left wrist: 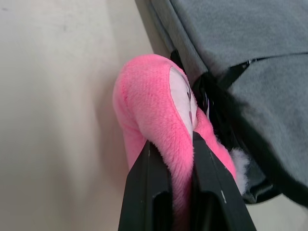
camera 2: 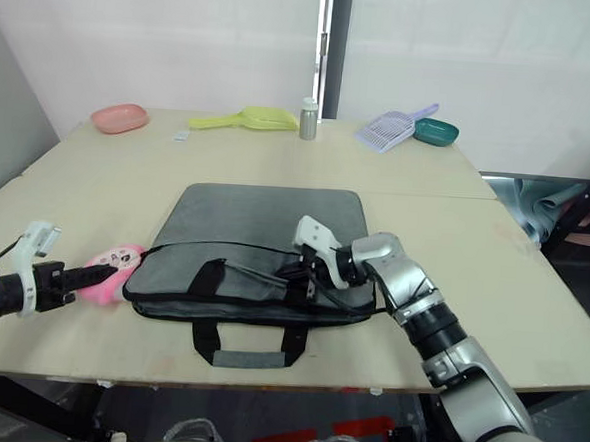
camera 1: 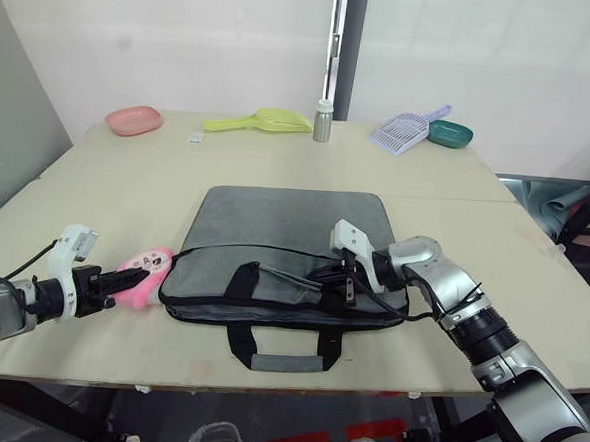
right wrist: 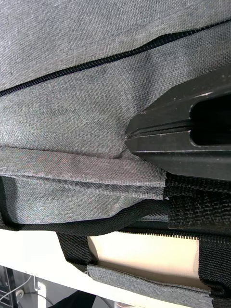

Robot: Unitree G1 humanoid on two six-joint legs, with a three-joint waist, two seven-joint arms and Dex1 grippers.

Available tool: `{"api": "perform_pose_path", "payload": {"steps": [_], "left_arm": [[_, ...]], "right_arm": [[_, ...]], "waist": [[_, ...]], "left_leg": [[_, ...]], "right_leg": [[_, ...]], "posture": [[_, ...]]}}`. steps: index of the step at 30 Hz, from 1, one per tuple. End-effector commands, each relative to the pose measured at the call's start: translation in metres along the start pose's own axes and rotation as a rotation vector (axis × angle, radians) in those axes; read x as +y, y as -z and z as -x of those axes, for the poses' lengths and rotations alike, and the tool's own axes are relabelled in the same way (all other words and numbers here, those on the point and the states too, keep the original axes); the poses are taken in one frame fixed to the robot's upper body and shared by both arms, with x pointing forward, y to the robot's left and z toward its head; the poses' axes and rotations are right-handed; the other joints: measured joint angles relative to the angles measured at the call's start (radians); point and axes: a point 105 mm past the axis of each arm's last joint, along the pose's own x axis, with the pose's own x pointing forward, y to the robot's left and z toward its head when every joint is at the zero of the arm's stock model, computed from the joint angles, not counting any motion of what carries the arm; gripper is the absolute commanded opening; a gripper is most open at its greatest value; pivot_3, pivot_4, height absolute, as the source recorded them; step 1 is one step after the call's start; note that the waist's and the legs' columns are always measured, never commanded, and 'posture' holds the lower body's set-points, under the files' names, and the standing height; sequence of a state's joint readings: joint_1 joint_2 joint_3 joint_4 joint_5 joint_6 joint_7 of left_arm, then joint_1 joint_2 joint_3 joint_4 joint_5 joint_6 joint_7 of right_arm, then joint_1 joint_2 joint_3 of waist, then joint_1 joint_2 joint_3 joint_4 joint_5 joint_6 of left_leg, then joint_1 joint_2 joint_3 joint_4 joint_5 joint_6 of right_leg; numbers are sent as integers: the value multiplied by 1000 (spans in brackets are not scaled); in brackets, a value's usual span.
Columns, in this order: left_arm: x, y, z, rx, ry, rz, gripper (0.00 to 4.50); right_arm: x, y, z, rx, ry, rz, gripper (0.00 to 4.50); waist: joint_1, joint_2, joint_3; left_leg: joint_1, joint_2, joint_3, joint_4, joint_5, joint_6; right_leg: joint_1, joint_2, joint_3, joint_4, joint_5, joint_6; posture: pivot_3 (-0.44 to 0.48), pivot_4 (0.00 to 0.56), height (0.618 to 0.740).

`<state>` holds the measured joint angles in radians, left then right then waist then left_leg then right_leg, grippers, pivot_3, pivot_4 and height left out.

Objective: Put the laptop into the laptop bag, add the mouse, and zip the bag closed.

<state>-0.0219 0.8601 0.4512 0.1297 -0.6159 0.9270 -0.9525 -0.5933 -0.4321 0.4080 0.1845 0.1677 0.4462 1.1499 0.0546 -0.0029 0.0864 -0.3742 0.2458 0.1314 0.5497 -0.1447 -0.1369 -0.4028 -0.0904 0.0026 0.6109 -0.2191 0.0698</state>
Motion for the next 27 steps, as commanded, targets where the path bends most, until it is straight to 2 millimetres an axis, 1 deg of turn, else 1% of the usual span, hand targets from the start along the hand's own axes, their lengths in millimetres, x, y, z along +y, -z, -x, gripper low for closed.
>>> {"api": "perform_pose_path", "payload": {"steps": [1, 5, 14, 16, 19, 21, 23, 25, 27], "left_arm": [[5, 12, 8, 23, -13, 28, 65], [1, 27, 14, 52, 4, 57, 65], [-5, 53, 35, 110, 22, 109, 65], [-11, 61, 40, 131, 45, 122, 65], [-27, 82, 45, 207, 103, 133, 65], [-33, 95, 46, 243, 113, 141, 65], [-39, 109, 44, 272, 113, 163, 65], [-41, 119, 43, 286, 107, 182, 65], [-47, 130, 36, 271, 114, 224, 65]], "right_arm": [[6, 77, -1, 254, 32, -192, 0], [6, 76, -1, 250, 32, -198, 0], [9, 76, -6, 253, 17, -198, 0], [10, 75, -6, 255, 13, -197, 0], [10, 75, -6, 260, 11, -198, 0], [10, 76, -6, 261, 9, -198, 0], [10, 76, -8, 266, 7, -197, 0], [10, 77, -9, 270, 7, -196, 0], [10, 76, -10, 268, 3, -195, 0]], "waist": [[0, 0, 0], [-2, 0, 0], [-8, 1, 0], [-9, 1, -1], [-13, 2, -1], [-13, 3, -2], [-14, 3, -2], [-14, 5, -3], [-14, 8, -5]], "left_leg": [[1, 0, 0, -1, 0, 0], [5, 0, 2, -4, 0, -1], [6, 0, 6, -11, -1, -1], [7, 0, 7, -13, -1, -1], [7, 0, 9, -19, -1, -1], [7, 0, 11, -21, -1, -1], [7, 0, 12, -21, -1, -1], [8, 0, 13, -22, -1, -1], [8, 0, 14, -22, -1, -1]], "right_leg": [[0, 0, 0, 0, -2, 3], [1, 0, 1, 0, -2, 4], [0, 0, 4, -5, -3, 6], [0, 1, 5, -8, -4, 6], [0, 2, 6, -16, -4, 6], [0, 2, 7, -20, -4, 6], [-1, 3, 9, -21, -4, 6], [-1, 4, 13, -22, -4, 6], [-2, 7, 19, -22, -5, 8]], "posture": [[0, 150, 740], [0, 150, 740], [0, 150, 740], [0, 150, 740], [0, 150, 740], [0, 150, 740], [0, 150, 740], [0, 150, 740], [0, 150, 740]]}}
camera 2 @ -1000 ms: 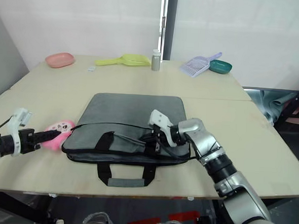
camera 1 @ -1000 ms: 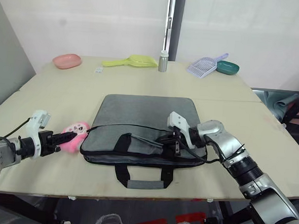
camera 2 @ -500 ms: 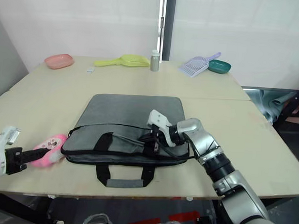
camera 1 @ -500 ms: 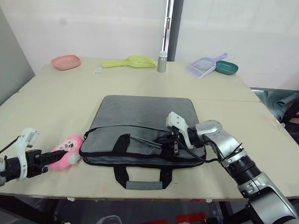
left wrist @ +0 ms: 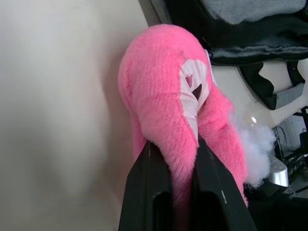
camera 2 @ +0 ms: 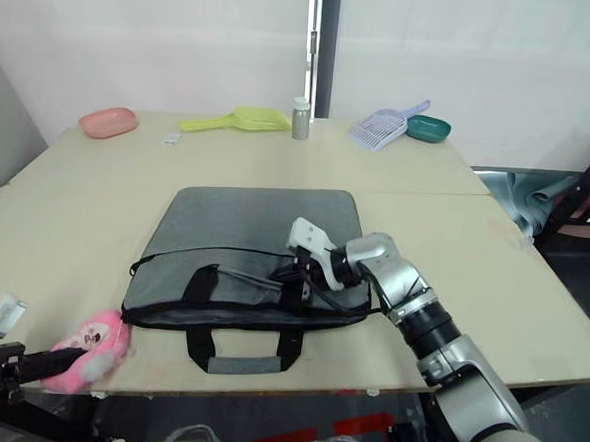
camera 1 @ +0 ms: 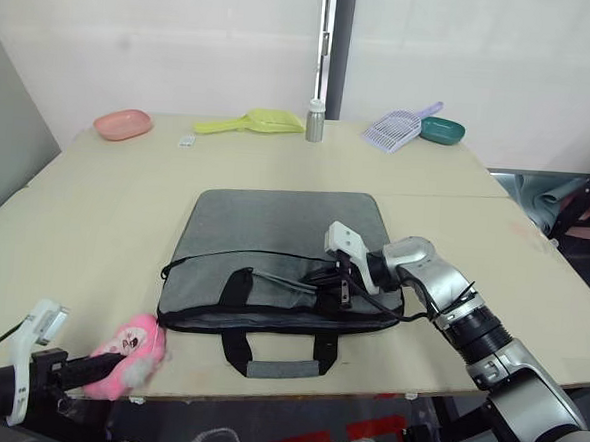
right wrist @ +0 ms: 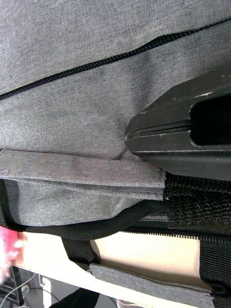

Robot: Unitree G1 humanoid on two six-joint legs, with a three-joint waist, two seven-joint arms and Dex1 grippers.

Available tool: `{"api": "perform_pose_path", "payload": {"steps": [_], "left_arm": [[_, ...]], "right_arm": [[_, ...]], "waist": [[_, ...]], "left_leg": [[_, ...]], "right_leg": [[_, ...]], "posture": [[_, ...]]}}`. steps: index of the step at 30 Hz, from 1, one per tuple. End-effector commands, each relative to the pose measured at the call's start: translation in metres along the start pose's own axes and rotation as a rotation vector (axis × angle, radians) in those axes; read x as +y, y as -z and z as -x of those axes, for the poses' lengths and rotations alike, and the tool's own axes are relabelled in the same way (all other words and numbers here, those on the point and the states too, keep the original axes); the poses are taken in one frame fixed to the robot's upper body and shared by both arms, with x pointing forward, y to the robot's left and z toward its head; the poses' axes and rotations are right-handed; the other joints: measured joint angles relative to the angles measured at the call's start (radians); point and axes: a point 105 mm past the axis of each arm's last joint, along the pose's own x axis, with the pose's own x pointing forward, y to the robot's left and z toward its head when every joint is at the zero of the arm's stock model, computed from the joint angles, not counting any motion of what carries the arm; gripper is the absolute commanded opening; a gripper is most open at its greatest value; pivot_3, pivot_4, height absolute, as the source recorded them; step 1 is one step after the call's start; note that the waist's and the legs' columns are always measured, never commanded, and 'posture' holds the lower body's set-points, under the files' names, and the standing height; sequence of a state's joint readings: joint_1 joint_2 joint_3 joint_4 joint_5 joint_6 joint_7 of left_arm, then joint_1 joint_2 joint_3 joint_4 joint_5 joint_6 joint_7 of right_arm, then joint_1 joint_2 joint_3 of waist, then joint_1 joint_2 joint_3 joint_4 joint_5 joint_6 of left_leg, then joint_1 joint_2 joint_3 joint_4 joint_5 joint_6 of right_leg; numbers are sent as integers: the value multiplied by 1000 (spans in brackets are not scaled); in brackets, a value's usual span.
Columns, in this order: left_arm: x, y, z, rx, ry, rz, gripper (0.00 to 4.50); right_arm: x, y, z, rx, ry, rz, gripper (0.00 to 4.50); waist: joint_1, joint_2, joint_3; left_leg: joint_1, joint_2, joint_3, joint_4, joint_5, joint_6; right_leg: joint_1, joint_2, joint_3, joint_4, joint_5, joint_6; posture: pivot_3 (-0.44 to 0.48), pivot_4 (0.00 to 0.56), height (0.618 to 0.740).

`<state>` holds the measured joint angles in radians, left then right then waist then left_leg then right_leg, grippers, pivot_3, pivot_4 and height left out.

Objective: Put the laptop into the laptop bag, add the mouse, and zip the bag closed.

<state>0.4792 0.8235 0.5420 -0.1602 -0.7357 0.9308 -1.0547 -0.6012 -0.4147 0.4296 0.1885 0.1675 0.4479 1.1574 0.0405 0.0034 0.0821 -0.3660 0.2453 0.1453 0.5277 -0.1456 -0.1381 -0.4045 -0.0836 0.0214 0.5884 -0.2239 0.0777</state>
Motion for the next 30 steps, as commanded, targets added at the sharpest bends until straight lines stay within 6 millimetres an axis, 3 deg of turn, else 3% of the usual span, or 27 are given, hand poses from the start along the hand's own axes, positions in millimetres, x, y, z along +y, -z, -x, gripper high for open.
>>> {"api": "perform_pose_path", "payload": {"steps": [1, 5, 10, 12, 17, 22, 26, 30], "left_arm": [[-6, 42, -24, 73, 9, 128, 65], [-19, 42, -53, 39, 37, 132, 65], [-55, 38, -86, 82, 149, 41, 65], [-62, 44, -89, 139, 167, -15, 65], [-58, 52, -89, 236, 141, -112, 65], [-81, 53, -92, 285, 233, -236, 65], [-109, 24, -98, 155, 377, -202, 65], [-134, 10, -91, 117, 534, -175, 65]], "right_arm": [[6, 77, -3, 265, 33, -204, 0], [8, 75, -6, 264, 24, -201, 0], [16, 68, -13, 257, -6, -187, 0], [18, 67, -15, 255, -11, -185, 0], [18, 65, -17, 257, -12, -180, 0], [16, 61, -18, 257, -15, -169, 0], [16, 59, -18, 261, -21, -160, 0], [14, 58, -17, 266, -23, -153, 0]], "waist": [[0, 3, -2], [3, 14, -8], [14, 16, -8], [13, 15, -8], [6, 15, -10], [2, 14, -15], [1, 13, -16], [-2, 6, -13]], "left_leg": [[0, 0, 1, 0, 0, 0], [1, -5, 3, 0, 0, 0], [1, -7, 3, -5, 0, 0], [0, -8, 2, -5, 0, 1], [-1, -18, -3, -5, -1, 2], [-1, -25, -2, -5, -1, 3], [-1, -29, -2, -5, -3, 6], [-3, -29, -2, -5, -3, 6]], "right_leg": [[0, 1, 2, -1, 0, 0], [0, 0, 8, -4, -1, 1], [0, 0, 10, -4, -3, 6], [0, 0, 10, -5, -4, 7], [-1, -3, 16, -14, -8, 13], [0, -5, 24, -21, -8, 14], [-1, -6, 30, -21, -8, 14], [-8, -5, 29, -18, -8, 13]], "posture": [[0, 150, 740], [0, 150, 740], [0, 150, 740], [0, 150, 740], [0, 150, 740], [0, 150, 740], [0, 150, 740], [0, 150, 740]]}}
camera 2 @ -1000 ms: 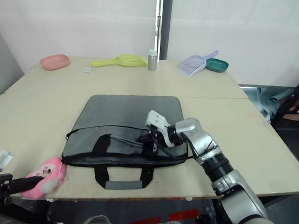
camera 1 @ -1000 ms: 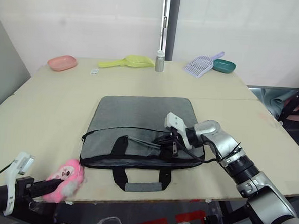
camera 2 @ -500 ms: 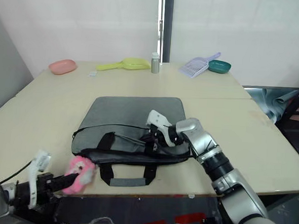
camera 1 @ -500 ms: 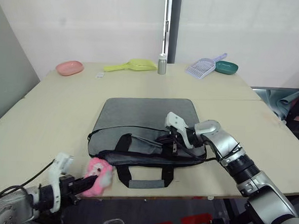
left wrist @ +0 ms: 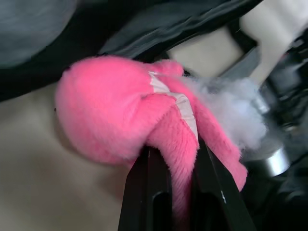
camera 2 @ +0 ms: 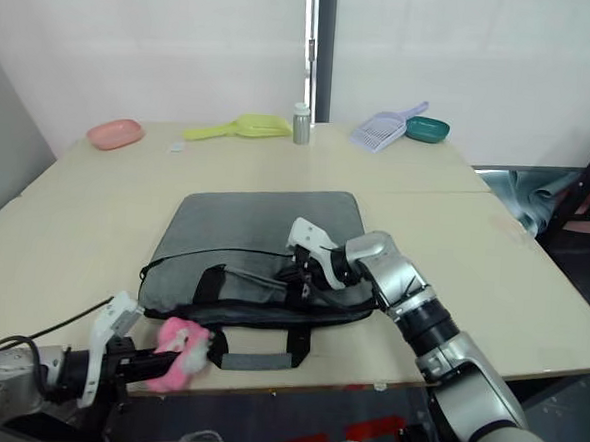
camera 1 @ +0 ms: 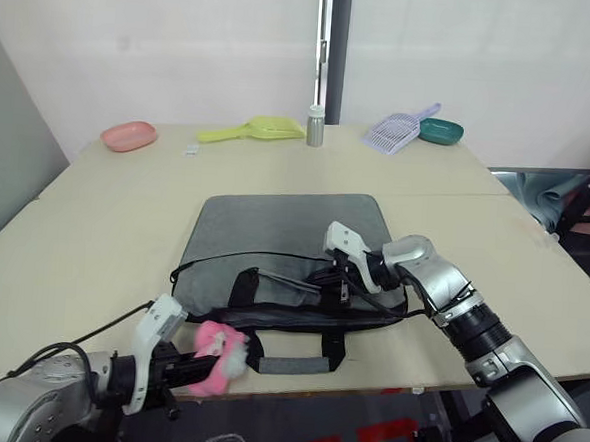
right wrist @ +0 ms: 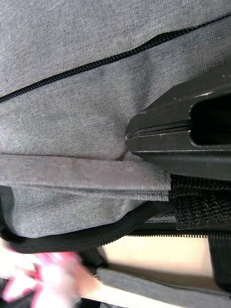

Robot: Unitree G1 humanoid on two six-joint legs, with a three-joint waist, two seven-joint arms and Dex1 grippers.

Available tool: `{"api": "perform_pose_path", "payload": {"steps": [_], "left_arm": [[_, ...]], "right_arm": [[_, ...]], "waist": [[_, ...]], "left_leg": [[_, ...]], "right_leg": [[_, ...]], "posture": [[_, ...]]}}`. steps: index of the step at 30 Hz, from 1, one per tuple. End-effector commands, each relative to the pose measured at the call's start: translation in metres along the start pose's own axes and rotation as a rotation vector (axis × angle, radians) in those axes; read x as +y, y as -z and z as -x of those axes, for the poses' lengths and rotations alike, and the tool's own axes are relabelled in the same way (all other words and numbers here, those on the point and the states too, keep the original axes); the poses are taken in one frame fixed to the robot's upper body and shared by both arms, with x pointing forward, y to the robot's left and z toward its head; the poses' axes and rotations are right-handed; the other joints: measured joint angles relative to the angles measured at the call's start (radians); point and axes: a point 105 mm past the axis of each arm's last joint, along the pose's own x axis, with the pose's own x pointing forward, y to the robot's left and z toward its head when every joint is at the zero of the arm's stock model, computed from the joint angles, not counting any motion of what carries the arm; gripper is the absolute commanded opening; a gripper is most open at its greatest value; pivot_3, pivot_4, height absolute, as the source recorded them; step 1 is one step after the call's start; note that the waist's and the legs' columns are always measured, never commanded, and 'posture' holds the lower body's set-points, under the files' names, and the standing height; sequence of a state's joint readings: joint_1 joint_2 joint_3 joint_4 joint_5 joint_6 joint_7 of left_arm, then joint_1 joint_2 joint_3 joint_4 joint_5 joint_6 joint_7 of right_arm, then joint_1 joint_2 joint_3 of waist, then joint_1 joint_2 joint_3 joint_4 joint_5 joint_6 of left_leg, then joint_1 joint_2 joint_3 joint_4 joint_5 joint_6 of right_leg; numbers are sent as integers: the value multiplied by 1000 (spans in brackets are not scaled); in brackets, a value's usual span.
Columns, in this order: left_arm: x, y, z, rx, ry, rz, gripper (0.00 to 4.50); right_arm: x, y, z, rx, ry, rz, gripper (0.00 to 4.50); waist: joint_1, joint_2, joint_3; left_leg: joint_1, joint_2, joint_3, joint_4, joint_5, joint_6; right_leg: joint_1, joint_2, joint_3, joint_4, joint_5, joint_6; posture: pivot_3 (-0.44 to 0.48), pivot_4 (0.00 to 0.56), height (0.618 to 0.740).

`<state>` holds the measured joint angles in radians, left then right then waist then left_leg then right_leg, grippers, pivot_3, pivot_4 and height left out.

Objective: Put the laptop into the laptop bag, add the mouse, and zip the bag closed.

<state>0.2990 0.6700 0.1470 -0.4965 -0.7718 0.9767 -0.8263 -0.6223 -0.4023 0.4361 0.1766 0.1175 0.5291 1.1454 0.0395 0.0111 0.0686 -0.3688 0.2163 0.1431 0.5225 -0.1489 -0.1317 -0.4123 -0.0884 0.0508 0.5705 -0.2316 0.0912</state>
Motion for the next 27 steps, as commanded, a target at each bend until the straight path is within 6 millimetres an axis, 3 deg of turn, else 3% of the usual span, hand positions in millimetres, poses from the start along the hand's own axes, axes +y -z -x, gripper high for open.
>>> {"api": "perform_pose_path", "payload": {"steps": [1, 7, 9, 14, 21, 27], "left_arm": [[-44, -6, -7, 2, 270, 21, 65], [-60, -18, 0, -33, 414, 59, 65], [-64, -23, -1, -30, 451, 55, 65], [-76, -29, -11, 43, 552, 14, 65], [-81, -44, -39, 104, 665, 16, 65], [-74, -48, -65, 113, 653, 34, 65]], "right_arm": [[16, 56, -18, 209, -50, -124, 0], [16, 56, -16, 212, -51, -120, 0], [16, 56, -15, 214, -52, -119, 0], [15, 55, -13, 216, -52, -118, 0], [15, 54, -11, 218, -47, -116, 0], [16, 55, -8, 216, -37, -123, 0]], "waist": [[-3, -6, 2], [-3, -13, 2], [-2, -12, 2], [-3, -12, 3], [1, -13, 3], [2, -15, 2]], "left_leg": [[0, 1, 0, 0, 0, 0], [1, 12, 1, 1, 0, -1], [1, 15, 0, 1, -3, -6], [1, 18, 1, 0, -5, -8], [1, 18, 1, 1, -5, -8], [2, 17, 0, 2, -4, -8]], "right_leg": [[-1, 1, 0, 3, 0, 0], [-3, 11, -1, 7, 14, -6], [-3, 14, -2, 7, 29, -18], [-5, 18, -3, 7, 28, -20], [-3, 16, -2, 8, 29, -21], [-2, 16, -3, 9, 30, -22]], "posture": [[0, 150, 740], [0, 150, 740], [0, 150, 740], [0, 150, 740], [0, 150, 740], [0, 150, 740]]}}
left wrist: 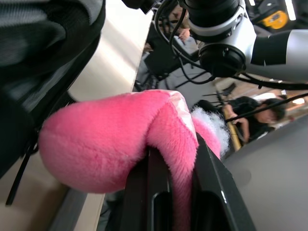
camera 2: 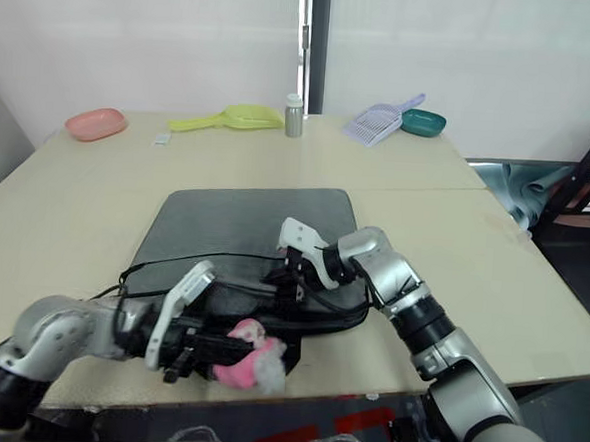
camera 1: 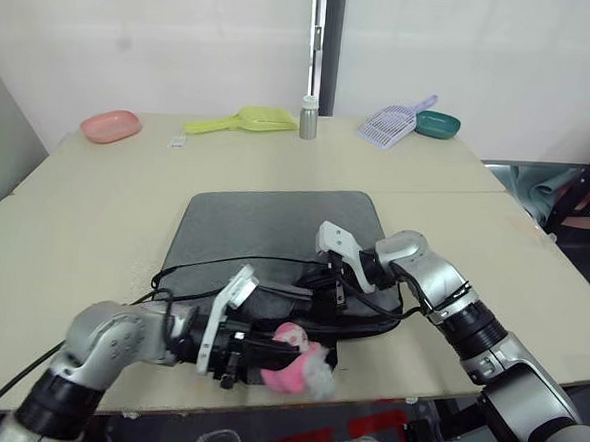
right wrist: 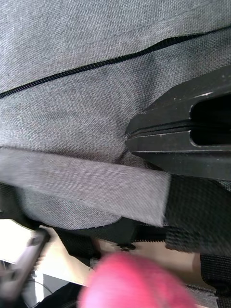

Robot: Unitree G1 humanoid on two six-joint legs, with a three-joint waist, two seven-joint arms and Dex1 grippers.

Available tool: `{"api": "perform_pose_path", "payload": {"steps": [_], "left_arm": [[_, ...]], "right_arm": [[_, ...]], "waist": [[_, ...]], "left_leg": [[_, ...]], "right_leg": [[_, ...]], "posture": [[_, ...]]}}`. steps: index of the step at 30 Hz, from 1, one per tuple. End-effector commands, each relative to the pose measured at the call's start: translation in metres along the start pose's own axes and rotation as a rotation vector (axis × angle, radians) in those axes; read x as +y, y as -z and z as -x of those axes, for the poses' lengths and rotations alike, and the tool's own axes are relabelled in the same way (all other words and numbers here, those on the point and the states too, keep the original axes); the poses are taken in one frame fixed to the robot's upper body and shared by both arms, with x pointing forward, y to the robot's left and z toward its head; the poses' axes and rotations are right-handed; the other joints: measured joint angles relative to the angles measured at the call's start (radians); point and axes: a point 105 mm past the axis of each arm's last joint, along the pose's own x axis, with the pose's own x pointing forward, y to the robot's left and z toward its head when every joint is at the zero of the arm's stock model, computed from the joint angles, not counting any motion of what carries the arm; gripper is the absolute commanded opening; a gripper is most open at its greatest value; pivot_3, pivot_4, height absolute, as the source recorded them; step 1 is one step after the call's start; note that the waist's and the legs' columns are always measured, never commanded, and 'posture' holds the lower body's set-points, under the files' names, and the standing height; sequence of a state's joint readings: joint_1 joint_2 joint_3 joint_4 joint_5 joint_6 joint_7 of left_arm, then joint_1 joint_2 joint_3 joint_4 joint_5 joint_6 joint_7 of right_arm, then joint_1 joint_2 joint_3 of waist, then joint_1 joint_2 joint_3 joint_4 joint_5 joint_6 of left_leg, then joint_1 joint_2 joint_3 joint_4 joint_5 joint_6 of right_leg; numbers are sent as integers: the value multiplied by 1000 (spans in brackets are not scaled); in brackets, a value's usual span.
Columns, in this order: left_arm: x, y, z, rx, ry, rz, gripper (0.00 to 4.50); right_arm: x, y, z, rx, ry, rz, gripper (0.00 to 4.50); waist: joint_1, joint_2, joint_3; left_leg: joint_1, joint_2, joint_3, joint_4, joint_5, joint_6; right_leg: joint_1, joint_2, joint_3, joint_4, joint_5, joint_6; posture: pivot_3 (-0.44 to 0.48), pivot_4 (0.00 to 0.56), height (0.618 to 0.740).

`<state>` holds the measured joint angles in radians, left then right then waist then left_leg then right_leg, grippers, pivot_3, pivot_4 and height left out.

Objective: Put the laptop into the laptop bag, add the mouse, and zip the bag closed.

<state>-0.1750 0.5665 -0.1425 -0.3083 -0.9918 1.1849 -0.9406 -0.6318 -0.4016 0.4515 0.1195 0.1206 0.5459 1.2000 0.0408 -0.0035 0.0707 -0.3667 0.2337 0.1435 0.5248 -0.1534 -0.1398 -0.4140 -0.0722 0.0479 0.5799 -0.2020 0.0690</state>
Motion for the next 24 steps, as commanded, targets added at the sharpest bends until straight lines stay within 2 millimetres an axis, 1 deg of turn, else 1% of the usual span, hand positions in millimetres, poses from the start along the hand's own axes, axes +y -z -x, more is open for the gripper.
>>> {"api": "perform_pose_path", "payload": {"steps": [1, 5, 7, 8, 10, 13, 17, 19, 22, 24], "left_arm": [[-10, 1, -13, 22, 102, -12, 65], [-8, 1, -4, 20, 56, -30, 65], [-5, 0, 3, 5, 14, -37, 879], [-6, -2, 7, -4, 0, -46, 1130], [-12, -5, 15, -27, -12, -55, 1905], [-21, -9, 35, -47, -75, -92, 2967], [-32, -9, 64, -71, -162, -121, 4421], [-40, -8, 76, -76, -196, -143, 4470], [-52, 0, 97, -54, -263, -185, 4470], [-60, 4, 115, -45, -311, -214, 4470]], "right_arm": [[7, 67, -7, 218, 31, -180, 0], [6, 66, -7, 215, 36, -183, 0], [5, 65, -7, 212, 39, -182, 0], [4, 65, -8, 211, 39, -181, 0], [3, 64, -8, 206, 43, -182, 0], [3, 64, -7, 204, 45, -180, 0], [1, 63, -7, 201, 49, -179, 0], [0, 63, -6, 200, 50, -178, 0], [-2, 62, -4, 198, 53, -175, 0], [-3, 61, -3, 193, 52, -172, 0]], "waist": [[2, 0, 0], [3, 0, 0], [3, 0, 0], [2, 0, 1], [1, 0, 2], [1, 0, 4], [-1, 1, 7], [-1, 1, 8], [-3, 0, 11], [-3, 1, 13]], "left_leg": [[0, 0, 0, 0, 0, 0], [1, 0, -1, 0, 0, 0], [1, 0, -1, 1, 0, 0], [1, 0, -1, 1, 0, 0], [1, 0, -1, 2, 0, 0], [1, 0, -2, 3, 0, 0], [1, 0, -2, 4, 0, 0], [1, 0, -2, 4, 0, 0], [0, 0, -2, 4, 0, 0], [0, 0, -1, 4, 0, 0]], "right_leg": [[0, 0, 0, 0, 0, 0], [2, -1, -1, 0, 0, 0], [2, -1, -1, 0, 0, 0], [2, -1, -1, 1, 0, 0], [2, -1, -1, 2, 0, 0], [2, -1, -2, 4, 0, 0], [1, -1, -2, 5, 0, 0], [1, -1, -1, 5, 0, 0], [0, -1, -1, 5, 0, 1], [0, -1, -1, 5, -1, 1]], "posture": [[0, 150, 740], [0, 150, 740], [0, 150, 740], [0, 150, 740], [0, 150, 740], [0, 150, 740], [0, 150, 740], [0, 150, 740], [0, 150, 740], [0, 150, 740]]}}
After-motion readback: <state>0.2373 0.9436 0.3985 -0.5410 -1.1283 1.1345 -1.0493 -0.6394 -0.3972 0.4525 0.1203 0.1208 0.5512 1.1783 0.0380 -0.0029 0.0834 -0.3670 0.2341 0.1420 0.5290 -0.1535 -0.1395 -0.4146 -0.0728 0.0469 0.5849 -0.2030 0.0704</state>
